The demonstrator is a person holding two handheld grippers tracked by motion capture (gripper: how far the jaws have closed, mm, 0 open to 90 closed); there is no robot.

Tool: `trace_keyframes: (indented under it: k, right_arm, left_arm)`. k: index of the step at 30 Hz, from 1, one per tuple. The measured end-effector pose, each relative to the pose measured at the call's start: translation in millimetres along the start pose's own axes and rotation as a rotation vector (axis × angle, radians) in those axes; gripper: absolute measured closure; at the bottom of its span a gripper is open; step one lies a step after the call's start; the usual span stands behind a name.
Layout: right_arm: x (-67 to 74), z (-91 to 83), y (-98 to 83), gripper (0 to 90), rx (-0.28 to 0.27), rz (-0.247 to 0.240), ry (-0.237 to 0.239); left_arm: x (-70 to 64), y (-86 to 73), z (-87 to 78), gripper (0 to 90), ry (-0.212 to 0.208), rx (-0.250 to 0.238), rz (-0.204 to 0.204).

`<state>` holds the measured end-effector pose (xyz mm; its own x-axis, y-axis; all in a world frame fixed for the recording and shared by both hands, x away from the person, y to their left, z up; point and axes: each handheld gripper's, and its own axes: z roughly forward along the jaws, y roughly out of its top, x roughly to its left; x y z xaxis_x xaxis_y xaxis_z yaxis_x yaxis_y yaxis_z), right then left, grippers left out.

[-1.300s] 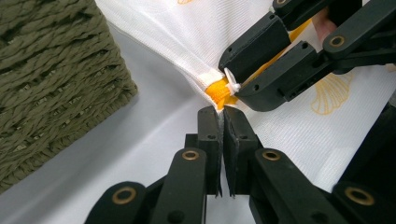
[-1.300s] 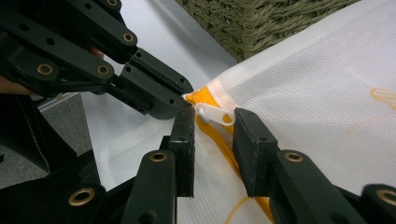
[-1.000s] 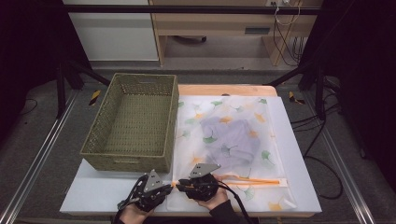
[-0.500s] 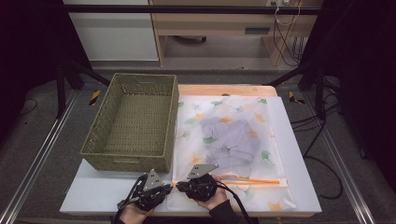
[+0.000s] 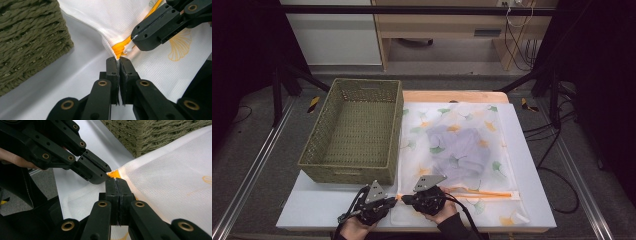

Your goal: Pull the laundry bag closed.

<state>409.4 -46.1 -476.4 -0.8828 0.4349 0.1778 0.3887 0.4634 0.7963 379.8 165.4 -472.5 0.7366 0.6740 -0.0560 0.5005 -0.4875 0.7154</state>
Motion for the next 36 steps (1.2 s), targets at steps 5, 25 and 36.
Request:
trace_keyframes:
  k: [5, 25, 36]
  right_arm:
    - [0.0, -1.9, 0.3, 89.7, 0.006, -0.004, 0.000]
    - [3.6, -3.5, -0.2, 89.9, 0.018, -0.016, -0.014]
    - [4.6, -4.0, 3.2, 90.0, 0.026, -0.039, -0.017]
  left_arm:
    - [0.3, 0.0, 0.0, 85.5, -0.011, -0.005, -0.004]
    - [-1.3, 0.8, 0.2, 85.3, -0.021, -0.021, -0.006]
    - [-3.4, 2.6, -3.3, 86.5, -0.013, -0.033, -0.009]
